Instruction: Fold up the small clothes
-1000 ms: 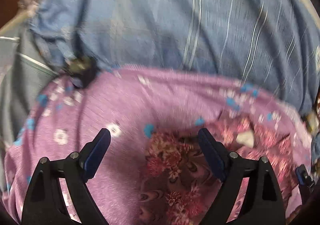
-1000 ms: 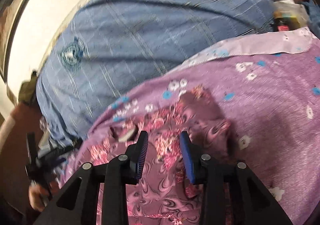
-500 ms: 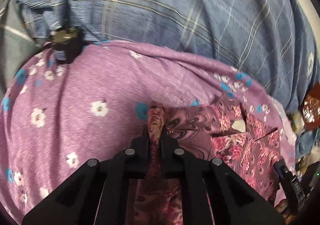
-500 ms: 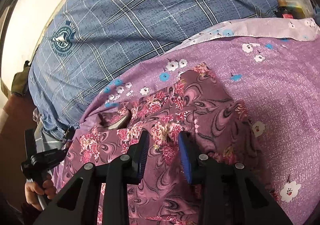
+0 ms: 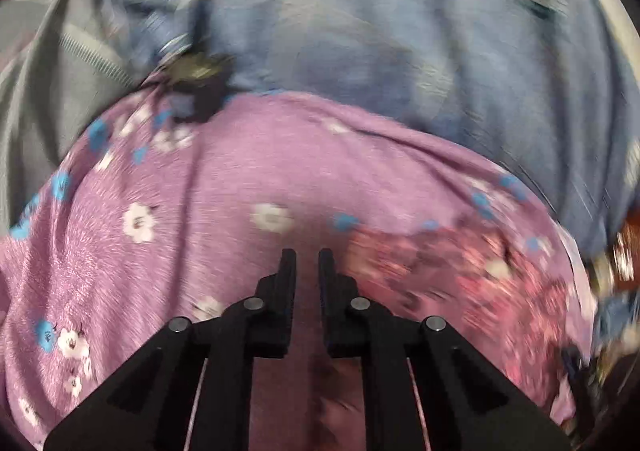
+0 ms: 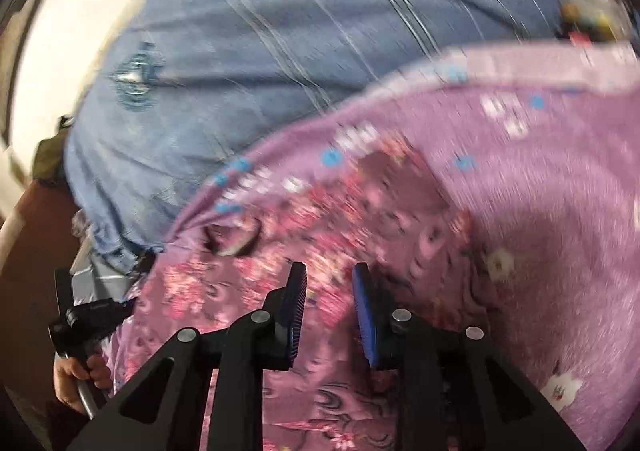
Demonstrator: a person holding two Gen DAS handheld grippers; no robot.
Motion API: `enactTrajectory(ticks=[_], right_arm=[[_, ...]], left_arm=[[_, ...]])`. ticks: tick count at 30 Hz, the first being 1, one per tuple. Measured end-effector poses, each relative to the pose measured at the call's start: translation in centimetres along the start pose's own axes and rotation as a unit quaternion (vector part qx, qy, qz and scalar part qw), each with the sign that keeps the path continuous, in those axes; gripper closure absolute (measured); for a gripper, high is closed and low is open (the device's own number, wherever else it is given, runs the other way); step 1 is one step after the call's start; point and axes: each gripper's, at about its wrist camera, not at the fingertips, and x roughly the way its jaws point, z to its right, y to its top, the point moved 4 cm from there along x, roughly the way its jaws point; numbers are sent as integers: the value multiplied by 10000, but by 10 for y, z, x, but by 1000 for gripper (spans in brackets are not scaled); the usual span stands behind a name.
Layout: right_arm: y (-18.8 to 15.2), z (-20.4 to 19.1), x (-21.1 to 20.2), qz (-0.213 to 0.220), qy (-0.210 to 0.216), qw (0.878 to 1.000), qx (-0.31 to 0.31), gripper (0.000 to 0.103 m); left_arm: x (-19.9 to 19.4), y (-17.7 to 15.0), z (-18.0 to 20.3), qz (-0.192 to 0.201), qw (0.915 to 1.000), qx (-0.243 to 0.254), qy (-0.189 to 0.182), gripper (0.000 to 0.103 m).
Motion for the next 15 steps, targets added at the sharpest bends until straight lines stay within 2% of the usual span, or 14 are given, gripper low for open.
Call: enactTrajectory(ticks=[1,2,3,4,5,7,8,9,11,13,15], right_arm=[[-3,-3,4,-136,-8,9999,-81,77],[-7,-3,12,-423,-40,9990,-97,75],[-16,-1,27,-858,-133,9962,-89,78],[-22,1,33,-988,-244,9946,-189,80],[-22,-3,28,-830,-293,9955,-362,79],[-23,-7,14,-817,-299,9954,-398,75],[-24,-6,-1,-678,-166,9972,-253,75],[-26,-4,-15,-599,-82,9980,-166,74],[-33,-2,-48,-497,24,9986,-199,68],[-41,0,-86,-370,109,9989,-279,55],[-55,3,-125,-373,235,9988,-234,34]], left_arm=[[-6,-5,12,17,9997,216,-93,89],[-12,-14,27,26,9987,450,-252,76],[-18,-25,39,51,9971,655,-388,58],[-19,-34,45,94,9963,764,-383,49],[-15,-51,50,134,9946,1021,-148,44],[1,-69,47,26,9892,1406,420,41],[0,-82,38,148,9897,1337,495,40],[-10,-86,32,240,9927,1131,341,41],[-28,-93,15,70,9975,697,37,41],[-58,-106,-9,186,9994,225,-200,41],[-86,-131,-35,166,9995,-60,-260,41]])
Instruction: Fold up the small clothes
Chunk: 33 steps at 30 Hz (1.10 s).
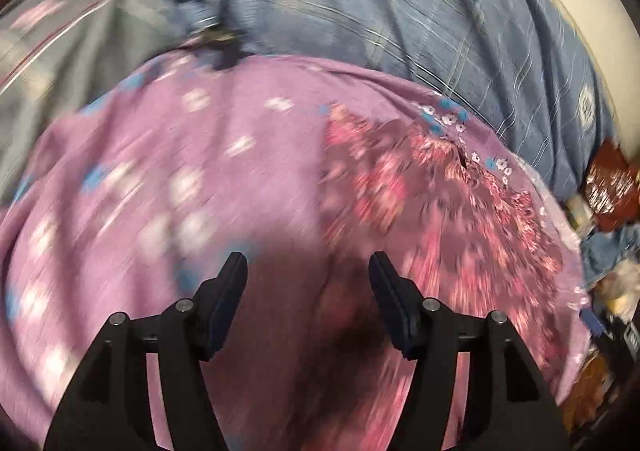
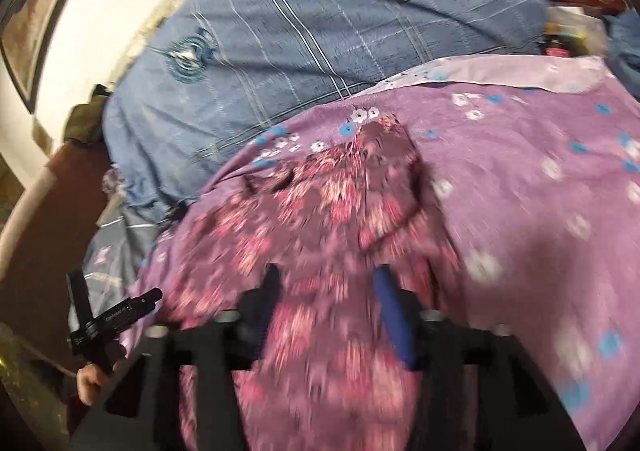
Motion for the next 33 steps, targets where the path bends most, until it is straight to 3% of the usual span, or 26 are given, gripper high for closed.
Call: enactTrajectory(ticks=[2,5,10,12,16,20,22,23,24,26,30,33], right_arm=[[-19,-4,-25,-131,-12,9999,-61,30],[-68,-13,-50,-674,-138,9973,-242,29],[-155,-24,-48,-1776,-412,9832,-108,29],[-175,-26,-37,-1943,-596,9791,-17,30],[-187,-18,-11,-1847,-1300,9734,388,30],[-197,-2,8,-1910,-1737,9645,552,31],[-206,5,14,-2153,-1567,9621,591,44],[-210,8,15,-2289,-1505,9599,588,73],[-213,10,14,-2407,-1438,9585,524,93],[-211,11,2,-2374,-1160,9635,432,95],[-189,7,-45,-2231,-446,9725,496,96],[-158,-6,-93,-2005,318,9783,402,96]], left_arm=[[-22,-27,-15,-112,9999,-19,103,41],[-54,-84,-28,-393,9991,78,151,41],[-69,-156,-24,-984,9951,79,19,30],[-56,-181,-20,-1397,9901,-95,66,30],[-27,-219,-6,-2107,9760,-559,-14,30],[10,-253,13,-2584,9651,-419,67,29],[32,-272,19,-2774,9601,-346,71,29],[36,-277,20,-2841,9582,-337,3,33],[42,-284,21,-2927,9554,-384,-90,62],[42,-289,22,-2997,9526,-437,-280,102],[4,-279,47,-2577,9621,42,-890,102],[-36,-272,60,-2542,9550,211,-1515,102]])
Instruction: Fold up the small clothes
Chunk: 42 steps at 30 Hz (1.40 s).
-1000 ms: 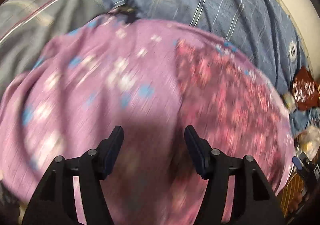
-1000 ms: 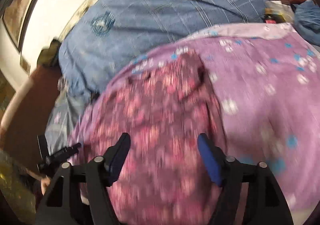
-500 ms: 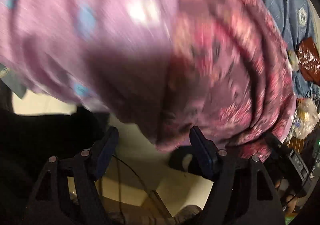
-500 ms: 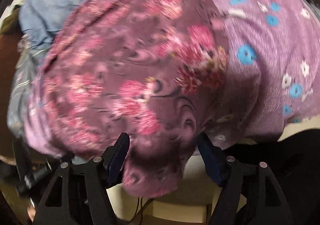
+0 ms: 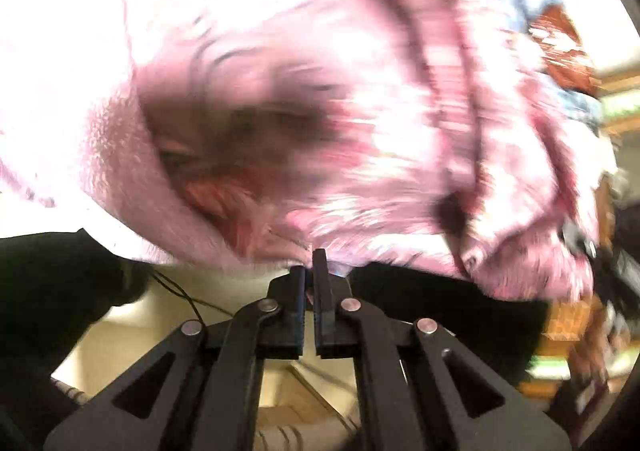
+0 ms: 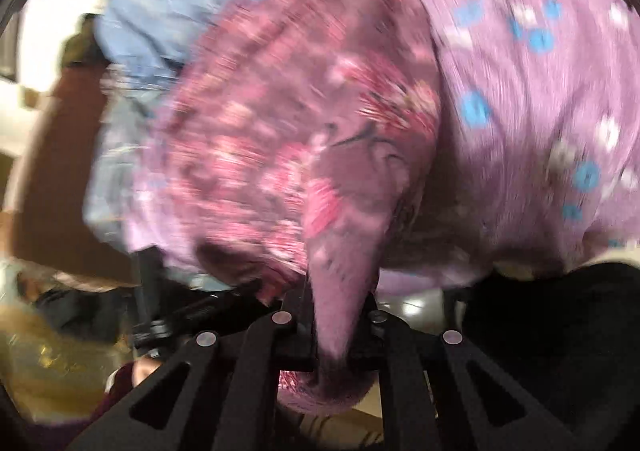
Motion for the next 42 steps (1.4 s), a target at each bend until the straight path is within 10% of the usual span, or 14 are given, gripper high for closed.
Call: enactTrajectory(ticks=[8,15,16,18,20,28,34,38,42], right_arm=[[45,-42,-94,1032,1683,9798,-329,96],[78,-65,-95,1377,2292,9629,-356,96],[80,-67,-93,1382,2339,9618,-331,96],[82,-70,-91,1414,2345,9613,-297,96],[84,-68,-91,1450,2385,9599,-254,96],[84,-78,-91,1458,2501,9570,-177,96],[80,-97,-98,1495,2679,9514,-279,96],[82,-99,-96,1499,2724,9501,-239,96],[84,-91,-94,1536,2739,9493,-116,96]], left_arm=[[-103,1,38,451,9938,489,-890,102],[-131,11,40,466,9921,617,-992,99],[-126,7,36,339,9937,563,-912,94],[-122,1,17,144,9958,309,-848,36],[-117,-8,6,30,9951,-37,-990,20],[-57,-21,1,-191,9894,-821,-1185,20],[-25,1,-5,716,9836,-1253,-1080,18],[14,5,-16,644,9628,-2035,-1654,18],[22,7,-1,827,9534,-1804,-2274,21]])
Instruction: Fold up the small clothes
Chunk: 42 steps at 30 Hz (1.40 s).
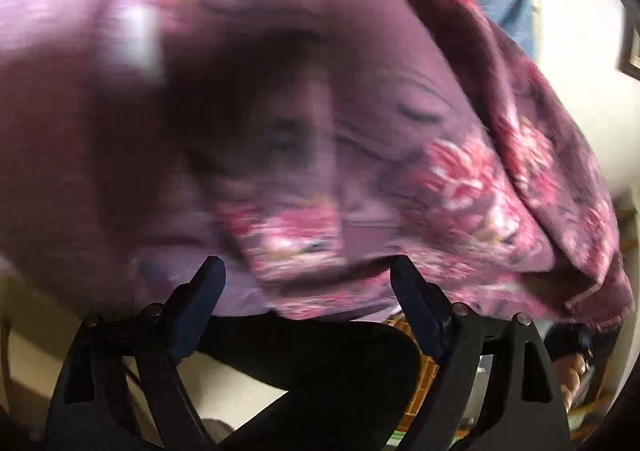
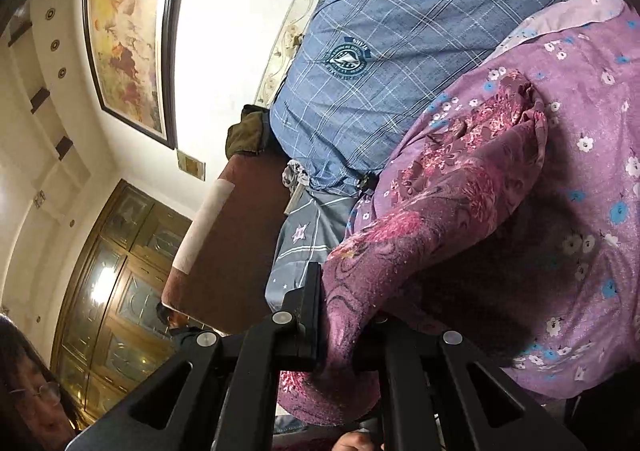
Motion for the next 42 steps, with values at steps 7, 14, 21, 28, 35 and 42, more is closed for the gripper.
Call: enactTrajectory(ticks=[7,14,21,28,35,42], right_arm=[[0,8,-12,64,-137,9999,-22,96],[5,13,-23,80,-328,9993,-139,96],[46,19,-1,247,-288,9991,-184,96],[139,68,76,717,-269,9967,287,93],[195,213,148,1208,-1148,9685,1850,42],[183,237,104,2395,-1450,9497,1405,35]], left_arm=[[-23,-6,27,136,9958,645,-642,99],[-94,-2,72,341,9802,1344,-1413,100],[-186,78,145,1506,9513,1941,-1860,100],[-137,229,185,2281,9494,1984,-844,100],[-39,339,105,2382,9651,955,519,99],[-76,323,91,3320,9378,964,331,30]])
